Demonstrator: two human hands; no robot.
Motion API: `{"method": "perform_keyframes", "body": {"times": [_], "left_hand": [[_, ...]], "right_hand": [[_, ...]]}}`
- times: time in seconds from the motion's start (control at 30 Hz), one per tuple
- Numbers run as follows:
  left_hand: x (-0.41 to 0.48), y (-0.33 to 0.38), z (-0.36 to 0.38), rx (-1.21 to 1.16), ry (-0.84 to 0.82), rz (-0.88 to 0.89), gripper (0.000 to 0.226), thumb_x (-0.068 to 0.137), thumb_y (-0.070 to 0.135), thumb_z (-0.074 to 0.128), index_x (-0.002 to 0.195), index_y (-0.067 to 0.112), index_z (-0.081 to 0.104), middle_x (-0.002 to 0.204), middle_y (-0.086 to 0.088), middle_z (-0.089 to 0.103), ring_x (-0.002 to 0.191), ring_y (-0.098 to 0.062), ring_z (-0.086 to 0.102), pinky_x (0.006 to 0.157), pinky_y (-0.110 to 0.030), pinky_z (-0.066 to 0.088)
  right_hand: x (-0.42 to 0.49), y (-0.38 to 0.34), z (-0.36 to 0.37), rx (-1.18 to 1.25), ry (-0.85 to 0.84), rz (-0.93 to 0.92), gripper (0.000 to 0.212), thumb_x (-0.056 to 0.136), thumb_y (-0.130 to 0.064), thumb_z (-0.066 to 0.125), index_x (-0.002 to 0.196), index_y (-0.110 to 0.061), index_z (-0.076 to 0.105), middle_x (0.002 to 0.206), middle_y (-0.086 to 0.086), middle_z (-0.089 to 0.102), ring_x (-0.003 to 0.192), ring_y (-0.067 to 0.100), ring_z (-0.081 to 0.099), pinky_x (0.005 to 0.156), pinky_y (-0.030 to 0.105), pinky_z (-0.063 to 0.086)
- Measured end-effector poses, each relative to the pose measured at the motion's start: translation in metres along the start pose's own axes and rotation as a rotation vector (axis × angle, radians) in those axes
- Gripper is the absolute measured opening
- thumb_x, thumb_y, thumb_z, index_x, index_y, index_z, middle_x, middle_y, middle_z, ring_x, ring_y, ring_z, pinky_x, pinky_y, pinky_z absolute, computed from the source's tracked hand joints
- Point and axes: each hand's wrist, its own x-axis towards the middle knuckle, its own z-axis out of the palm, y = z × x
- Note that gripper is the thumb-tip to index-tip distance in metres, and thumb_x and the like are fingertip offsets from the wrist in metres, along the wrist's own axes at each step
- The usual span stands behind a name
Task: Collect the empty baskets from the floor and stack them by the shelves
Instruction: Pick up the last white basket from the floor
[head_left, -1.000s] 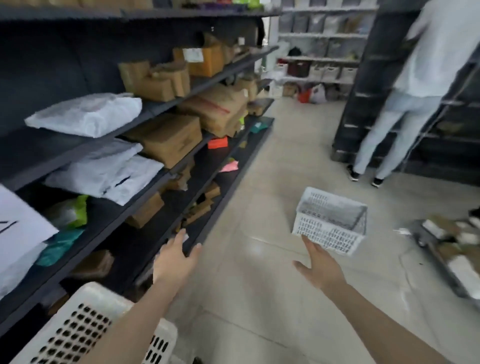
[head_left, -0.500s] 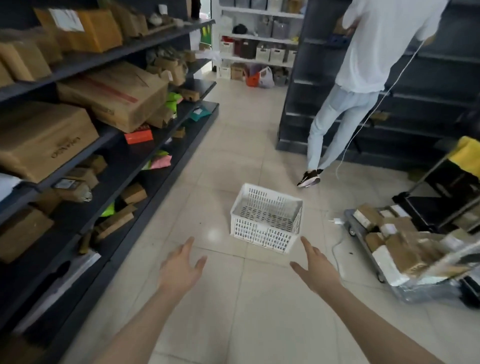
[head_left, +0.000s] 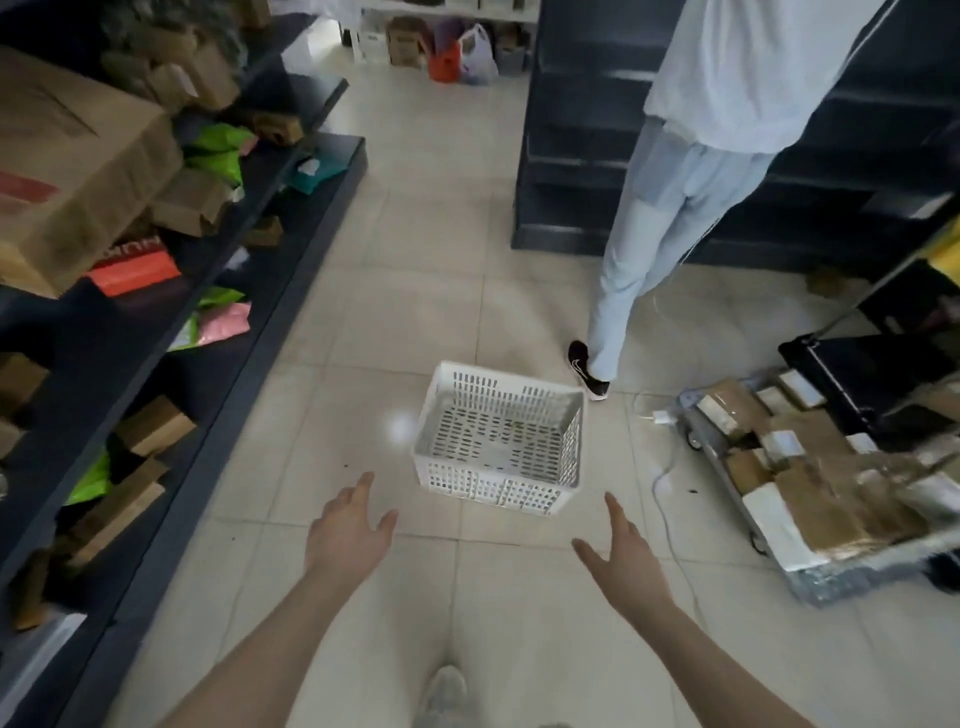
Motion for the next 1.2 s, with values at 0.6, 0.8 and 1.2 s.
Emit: {"method": "perform_keyframes", "body": {"times": [0.6,0.8,1.2], "left_hand": [[0.375,0.034,0.186,0.082,-0.042,-0.106,0.07,0.092,0.035,0.052,0.15,0.015,0.021,0.141,-0.021,0.046,0.126,-0.036,0.045,0.099,-0.045,0.041],[0.503,-0.006,0.274,0.196,-0.028,-0.039,0.077,0.09,0.034,0.055,0.151,0.013,0.014,0.143,-0.023,0.041,0.126,-0.04,0.043,0.097,-0.049,0.041],[0.596,-0.061,0.372,-0.041,0.186,-0.041,0.036,0.085,0.007,0.052,0.119,0.0,0.041,0.093,-0.034,0.064,0.084,-0.051,0.061,0.063,-0.042,0.04]], "right_hand": [[0.413,0.092,0.113,-0.021,-0.12,0.21,0.084,0.086,-0.037,0.062,0.15,-0.015,0.012,0.145,0.017,0.041,0.129,0.035,0.042,0.1,0.044,0.039],[0.519,0.138,0.207,-0.065,-0.054,0.201,0.09,0.082,-0.037,0.066,0.149,-0.016,0.009,0.142,0.019,0.042,0.126,0.041,0.044,0.099,0.054,0.041],[0.586,0.203,0.274,0.197,0.389,0.375,0.051,0.084,-0.005,0.049,0.128,-0.027,0.04,0.089,0.001,0.058,0.066,0.021,0.054,0.052,0.02,0.036]]}}
